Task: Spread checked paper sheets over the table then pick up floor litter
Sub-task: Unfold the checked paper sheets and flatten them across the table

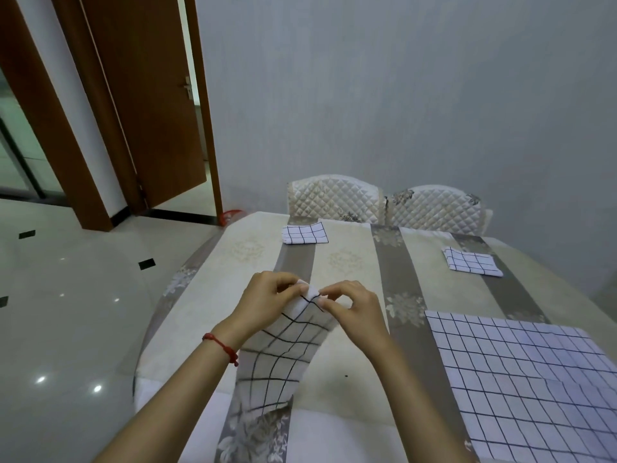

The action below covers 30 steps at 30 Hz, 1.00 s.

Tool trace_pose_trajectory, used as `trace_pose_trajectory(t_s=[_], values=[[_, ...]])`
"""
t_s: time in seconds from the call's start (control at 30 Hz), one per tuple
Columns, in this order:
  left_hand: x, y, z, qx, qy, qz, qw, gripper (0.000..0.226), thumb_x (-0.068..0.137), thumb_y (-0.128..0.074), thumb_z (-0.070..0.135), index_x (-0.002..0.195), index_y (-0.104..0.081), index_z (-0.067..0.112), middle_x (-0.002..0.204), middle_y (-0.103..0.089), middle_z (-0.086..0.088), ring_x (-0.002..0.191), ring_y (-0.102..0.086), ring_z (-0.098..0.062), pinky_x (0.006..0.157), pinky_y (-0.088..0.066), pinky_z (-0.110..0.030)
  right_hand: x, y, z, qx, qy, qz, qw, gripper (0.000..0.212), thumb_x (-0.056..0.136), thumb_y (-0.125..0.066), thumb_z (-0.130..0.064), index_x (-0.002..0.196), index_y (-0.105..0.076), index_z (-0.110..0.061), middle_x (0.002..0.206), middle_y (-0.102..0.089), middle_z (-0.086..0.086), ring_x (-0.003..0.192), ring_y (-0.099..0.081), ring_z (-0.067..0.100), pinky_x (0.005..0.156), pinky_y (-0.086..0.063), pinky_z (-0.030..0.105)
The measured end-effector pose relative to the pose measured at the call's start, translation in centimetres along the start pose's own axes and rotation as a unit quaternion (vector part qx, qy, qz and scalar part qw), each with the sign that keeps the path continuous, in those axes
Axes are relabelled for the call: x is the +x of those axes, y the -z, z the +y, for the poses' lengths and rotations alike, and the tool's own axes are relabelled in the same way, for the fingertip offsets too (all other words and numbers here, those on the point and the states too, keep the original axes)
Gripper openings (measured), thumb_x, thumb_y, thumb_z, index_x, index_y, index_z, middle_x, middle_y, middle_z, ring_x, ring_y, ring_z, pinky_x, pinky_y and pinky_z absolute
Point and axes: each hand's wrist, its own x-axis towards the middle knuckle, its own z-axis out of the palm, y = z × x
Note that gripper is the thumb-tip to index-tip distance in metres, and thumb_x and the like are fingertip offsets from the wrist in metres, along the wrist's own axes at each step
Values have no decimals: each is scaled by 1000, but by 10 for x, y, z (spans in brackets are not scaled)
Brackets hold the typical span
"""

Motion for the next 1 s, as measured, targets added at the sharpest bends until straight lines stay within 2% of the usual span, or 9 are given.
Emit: trace_pose_trajectory(t_s=[0.1, 0.2, 0.3, 0.47, 0.57, 0.67, 0.83, 0.9, 1.0], values=[[1, 2, 6, 12, -19, 15, 1000, 11, 83, -65, 21, 84, -75, 17, 90, -72, 5, 90, -64, -11, 82, -48, -28, -1, 2, 3, 4, -2, -7, 1000, 27, 75, -72, -24, 63, -60, -44, 69, -62, -26, 79, -56, 0, 72, -40, 6], [0, 1, 13, 26, -51, 31, 998, 10, 81, -67, 18, 86, -75, 15, 99, -68, 7, 98, -58, -7, 87, -44, -21, -1, 3, 5, 27, -17, -26, 999, 24, 76, -71, -21, 63, -62, -39, 67, -64, -18, 72, -57, -3, 68, -41, 4], [0, 1, 19, 18, -76, 81, 994, 8, 81, -66, 13, 83, -74, 12, 92, -67, 9, 92, -59, -5, 83, -43, -11, -3, 4, 9, 15, -44, -44, 998, 24, 75, -70, -24, 60, -61, -40, 71, -63, -14, 71, -53, -7, 65, -38, 4], [7, 14, 21, 13, -50, 140, 989, 10, 84, -62, 14, 79, -71, 14, 77, -67, 6, 77, -59, 2, 70, -43, -3, -13, 9, 29, -17, -92, -102, 990, 19, 75, -70, -24, 63, -63, -11, 65, -51, -10, 65, -46, 2, 58, -34, 16], [11, 24, 15, 32, -40, 180, 982, 11, 85, -61, 15, 81, -71, 11, 74, -64, 7, 75, -57, 4, 68, -44, -10, -21, 18, 37, 1, -116, -102, 988, 20, 73, -71, -21, 54, -63, -23, 60, -54, -10, 62, -48, 1, 58, -35, 14], [15, 31, 7, 29, -7, 212, 977, 14, 86, -60, 16, 79, -69, 9, 74, -65, -4, 70, -56, -10, 65, -43, -20, -23, 31, 42, 25, -132, -92, 987, 30, 73, -69, -16, 47, -60, -29, 50, -53, -12, 54, -43, 1, 56, -33, 18], [17, 40, -3, -32, 38, 233, 971, 21, 87, -58, 24, 68, -62, 31, 74, -66, -6, 71, -57, -15, 64, -47, -28, -22, 53, 45, 21, -137, -64, 988, 30, 78, -69, -14, 52, -59, -25, 45, -52, -14, 48, -46, -3, 50, -35, 9], [17, 41, -3, -47, 49, 238, 969, 21, 87, -58, 26, 67, -62, 32, 77, -67, -11, 74, -59, -20, 66, -49, -34, -22, 62, 47, 25, -134, -58, 989, 34, 81, -67, -12, 51, -56, -25, 43, -50, -14, 46, -43, -3, 49, -34, 8], [16, 43, -6, -61, 64, 259, 962, 22, 87, -58, 27, 66, -62, 32, 73, -65, -3, 71, -58, -16, 63, -48, -29, -22, 74, 52, 9, -138, -51, 989, 26, 80, -68, -14, 56, -61, -20, 52, -55, -9, 50, -45, -2, 52, -37, 8]])
